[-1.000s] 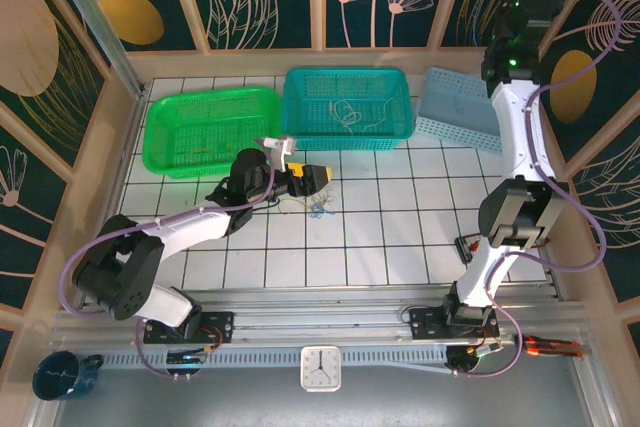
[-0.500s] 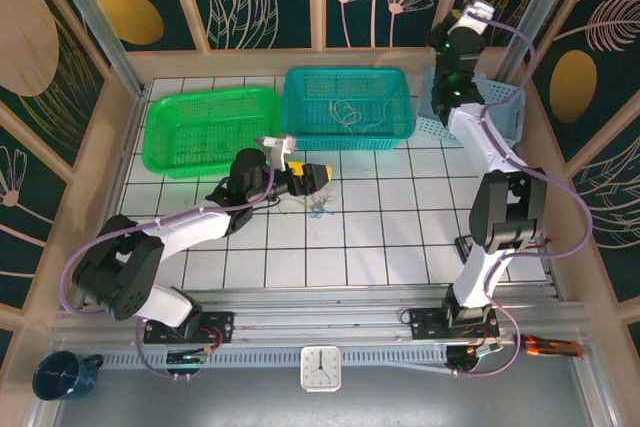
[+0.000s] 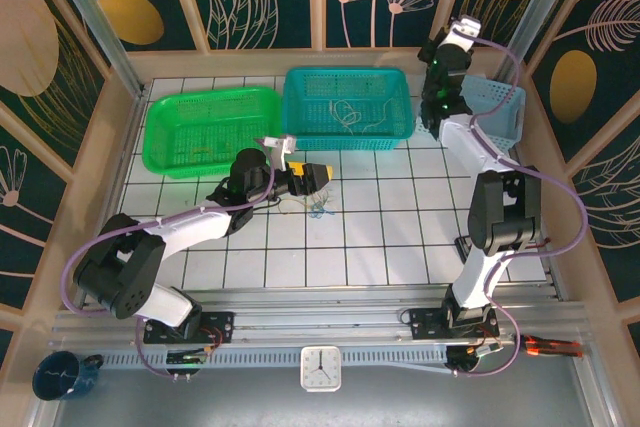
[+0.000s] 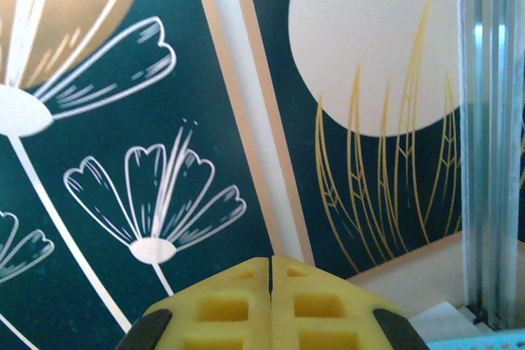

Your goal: Untangle the cables

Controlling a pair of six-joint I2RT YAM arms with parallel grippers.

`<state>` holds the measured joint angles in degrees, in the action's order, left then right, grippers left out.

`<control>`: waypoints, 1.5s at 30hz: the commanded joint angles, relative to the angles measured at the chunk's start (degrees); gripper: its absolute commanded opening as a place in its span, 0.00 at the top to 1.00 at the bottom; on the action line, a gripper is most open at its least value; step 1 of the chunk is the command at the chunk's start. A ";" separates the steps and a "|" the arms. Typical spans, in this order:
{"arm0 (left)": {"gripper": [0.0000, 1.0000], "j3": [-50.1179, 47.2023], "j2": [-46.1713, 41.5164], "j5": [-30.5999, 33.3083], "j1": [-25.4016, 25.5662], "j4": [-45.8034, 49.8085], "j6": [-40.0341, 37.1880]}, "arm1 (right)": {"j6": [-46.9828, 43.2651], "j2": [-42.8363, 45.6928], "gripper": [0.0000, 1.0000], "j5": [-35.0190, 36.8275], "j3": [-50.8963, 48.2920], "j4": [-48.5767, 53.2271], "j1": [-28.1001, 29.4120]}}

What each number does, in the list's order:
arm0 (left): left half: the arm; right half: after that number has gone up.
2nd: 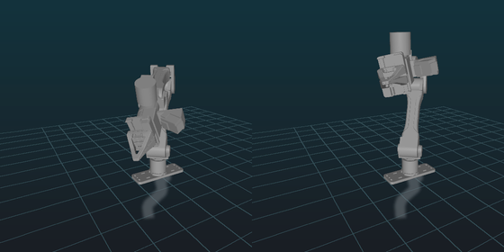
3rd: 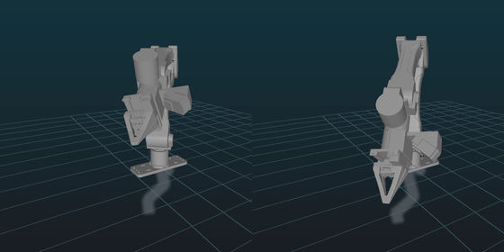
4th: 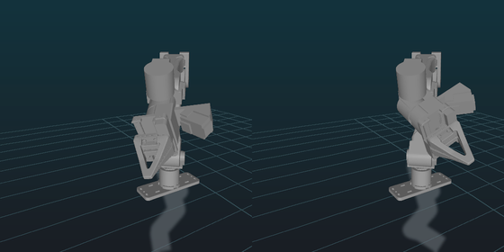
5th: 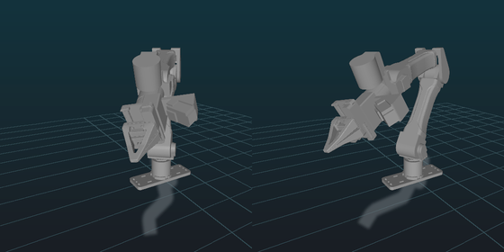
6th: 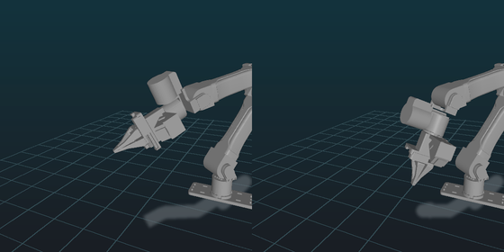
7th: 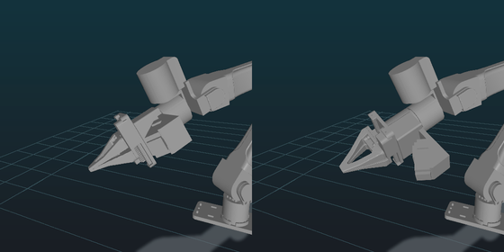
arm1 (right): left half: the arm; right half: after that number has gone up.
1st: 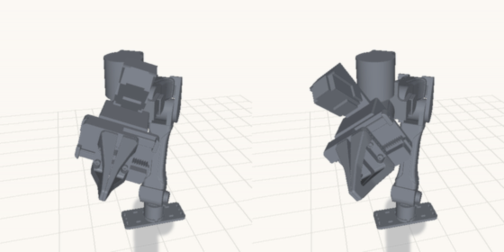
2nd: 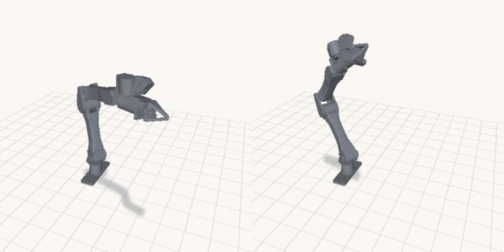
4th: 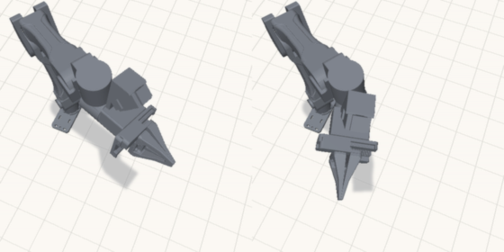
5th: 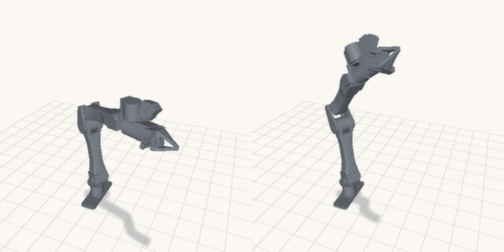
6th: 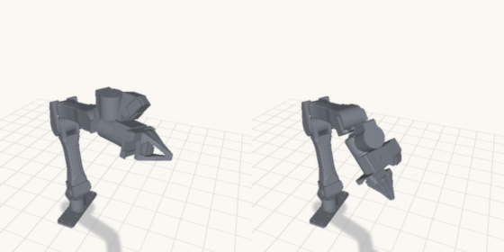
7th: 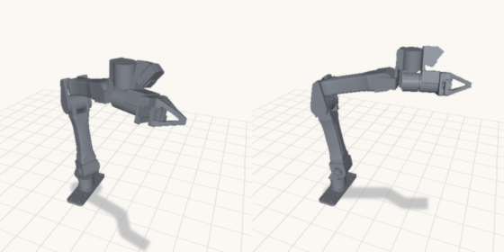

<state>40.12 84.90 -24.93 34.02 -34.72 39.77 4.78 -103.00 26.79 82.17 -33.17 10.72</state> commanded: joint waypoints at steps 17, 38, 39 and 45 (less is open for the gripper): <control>0.01 -0.66 1.32 -0.65 -0.60 -3.81 2.12 | 8.54 -4.51 1.00 1.57 -5.23 3.04 -8.71; 0.01 -4.56 -2.69 2.47 -0.57 -8.35 5.55 | 21.17 -23.77 1.00 -32.02 17.05 45.55 -17.41; 0.01 -4.82 -2.87 2.67 -0.53 -8.64 5.77 | 20.68 -24.23 1.00 -33.03 17.42 46.51 -17.47; 0.01 -5.81 -4.08 3.56 -0.47 -9.88 6.16 | 19.48 -23.23 1.00 -35.13 14.96 48.71 -17.41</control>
<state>35.27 82.35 -22.06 33.76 -41.15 45.15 25.39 -126.72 -5.74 97.71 12.47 -6.44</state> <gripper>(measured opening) 0.988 0.048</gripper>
